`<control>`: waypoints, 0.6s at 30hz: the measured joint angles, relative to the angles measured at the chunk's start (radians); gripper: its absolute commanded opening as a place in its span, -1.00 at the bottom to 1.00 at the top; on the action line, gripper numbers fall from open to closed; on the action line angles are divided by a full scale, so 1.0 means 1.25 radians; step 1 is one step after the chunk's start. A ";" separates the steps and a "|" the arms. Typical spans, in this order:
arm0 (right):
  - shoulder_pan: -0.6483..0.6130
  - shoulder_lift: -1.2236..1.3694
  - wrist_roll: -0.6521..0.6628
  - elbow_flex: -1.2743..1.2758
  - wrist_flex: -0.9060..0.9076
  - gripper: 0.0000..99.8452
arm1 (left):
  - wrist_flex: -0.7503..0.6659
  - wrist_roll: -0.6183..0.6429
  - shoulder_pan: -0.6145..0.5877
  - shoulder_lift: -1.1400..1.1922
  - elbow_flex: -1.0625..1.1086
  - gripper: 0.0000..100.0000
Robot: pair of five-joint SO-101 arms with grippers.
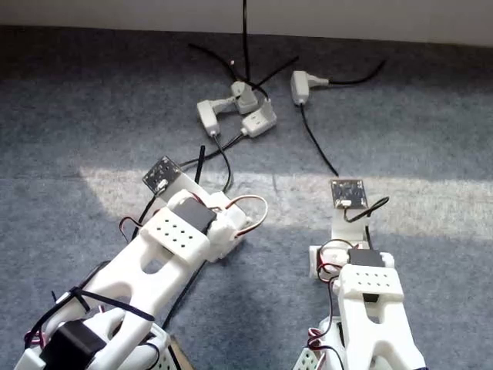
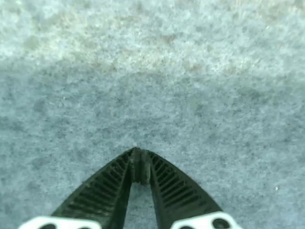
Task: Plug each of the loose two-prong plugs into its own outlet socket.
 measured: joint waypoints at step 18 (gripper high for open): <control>0.000 0.000 0.000 0.000 0.000 -0.98 | -0.050 0.000 0.021 0.000 0.012 -0.99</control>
